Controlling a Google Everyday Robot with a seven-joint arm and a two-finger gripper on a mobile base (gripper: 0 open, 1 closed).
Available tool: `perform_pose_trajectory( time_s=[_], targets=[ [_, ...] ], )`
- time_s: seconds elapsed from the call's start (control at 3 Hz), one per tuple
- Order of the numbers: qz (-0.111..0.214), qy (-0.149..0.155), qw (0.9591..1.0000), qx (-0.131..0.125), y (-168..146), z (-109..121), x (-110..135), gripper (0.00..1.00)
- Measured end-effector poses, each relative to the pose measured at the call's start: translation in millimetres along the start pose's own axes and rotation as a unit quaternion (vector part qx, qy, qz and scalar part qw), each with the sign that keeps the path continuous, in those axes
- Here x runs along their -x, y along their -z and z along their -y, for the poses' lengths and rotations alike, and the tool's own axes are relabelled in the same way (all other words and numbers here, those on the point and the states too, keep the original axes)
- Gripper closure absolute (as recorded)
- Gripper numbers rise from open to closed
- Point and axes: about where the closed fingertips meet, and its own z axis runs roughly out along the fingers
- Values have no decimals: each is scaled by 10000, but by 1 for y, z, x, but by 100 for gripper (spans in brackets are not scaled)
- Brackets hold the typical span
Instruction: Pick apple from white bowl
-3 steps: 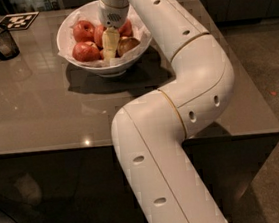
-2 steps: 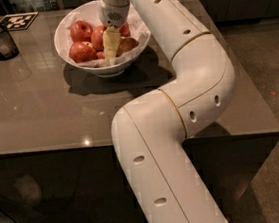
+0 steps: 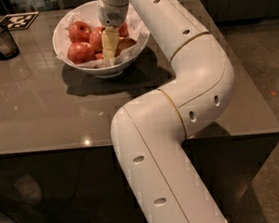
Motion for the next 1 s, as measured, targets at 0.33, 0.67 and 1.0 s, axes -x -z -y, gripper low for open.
perform_pose_trajectory(
  time_s=[0.33, 0.67, 1.0],
  targets=[
    [101, -16, 9997, -223, 6, 10, 7, 100],
    [98, -63, 9987, -499, 35, 14, 18, 100],
    [70, -111, 9986, -516, 43, 11, 22, 100]
  ],
)
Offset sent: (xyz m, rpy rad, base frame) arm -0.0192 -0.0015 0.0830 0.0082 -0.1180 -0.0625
